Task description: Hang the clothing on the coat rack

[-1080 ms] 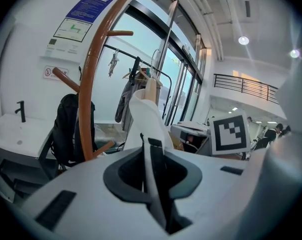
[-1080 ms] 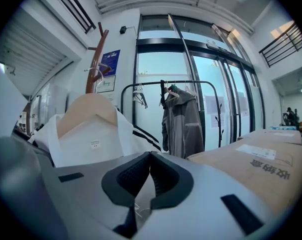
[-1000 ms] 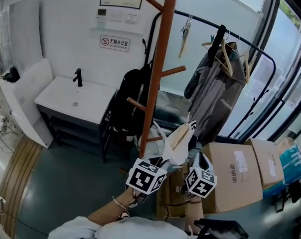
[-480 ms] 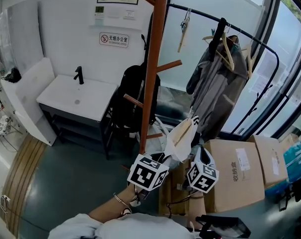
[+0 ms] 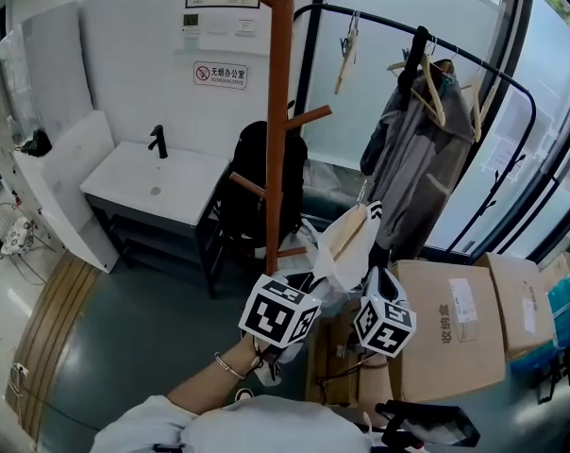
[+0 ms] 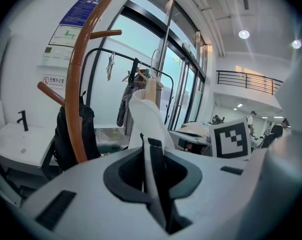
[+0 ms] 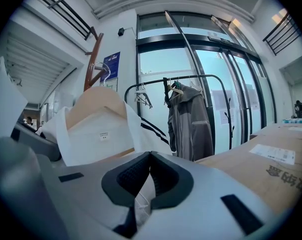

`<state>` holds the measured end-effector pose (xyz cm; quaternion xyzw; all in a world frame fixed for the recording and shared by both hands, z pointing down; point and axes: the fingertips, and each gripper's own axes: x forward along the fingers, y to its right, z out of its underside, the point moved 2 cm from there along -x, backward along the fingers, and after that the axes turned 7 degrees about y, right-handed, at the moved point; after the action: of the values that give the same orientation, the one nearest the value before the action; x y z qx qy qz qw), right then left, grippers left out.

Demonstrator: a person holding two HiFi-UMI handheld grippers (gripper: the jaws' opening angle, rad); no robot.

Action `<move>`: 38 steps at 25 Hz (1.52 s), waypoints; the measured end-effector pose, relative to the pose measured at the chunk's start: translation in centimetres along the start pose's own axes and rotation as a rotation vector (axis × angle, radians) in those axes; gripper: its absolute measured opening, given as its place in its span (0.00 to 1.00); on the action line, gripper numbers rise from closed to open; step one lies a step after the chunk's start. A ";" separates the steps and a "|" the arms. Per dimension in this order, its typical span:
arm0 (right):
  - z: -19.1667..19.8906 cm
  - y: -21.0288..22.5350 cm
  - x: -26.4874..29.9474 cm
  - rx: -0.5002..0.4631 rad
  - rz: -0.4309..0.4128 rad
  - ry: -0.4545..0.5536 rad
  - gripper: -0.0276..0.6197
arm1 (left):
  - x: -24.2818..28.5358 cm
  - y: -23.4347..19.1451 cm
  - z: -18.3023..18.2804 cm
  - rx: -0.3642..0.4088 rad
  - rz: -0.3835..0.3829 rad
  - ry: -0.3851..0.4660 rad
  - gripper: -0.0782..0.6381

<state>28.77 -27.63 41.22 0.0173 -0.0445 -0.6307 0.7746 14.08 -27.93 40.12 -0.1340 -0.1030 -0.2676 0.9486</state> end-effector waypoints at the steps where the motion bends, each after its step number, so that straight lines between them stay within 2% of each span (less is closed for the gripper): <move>1: -0.1 0.1 0.0 0.001 -0.003 0.001 0.08 | 0.1 0.0 -0.2 0.005 -0.007 0.001 0.18; 17: 0.3 1.3 1.2 0.027 -0.041 -0.019 0.08 | 0.6 -0.9 -4.0 0.010 -0.077 0.060 0.18; 38: 0.4 1.8 2.8 0.031 -0.054 -0.025 0.08 | 0.5 -2.5 -9.0 0.022 -0.100 0.162 0.18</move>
<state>31.03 -29.98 41.86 0.0226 -0.0636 -0.6506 0.7564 14.25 -32.99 32.21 -0.0961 -0.0356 -0.3235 0.9407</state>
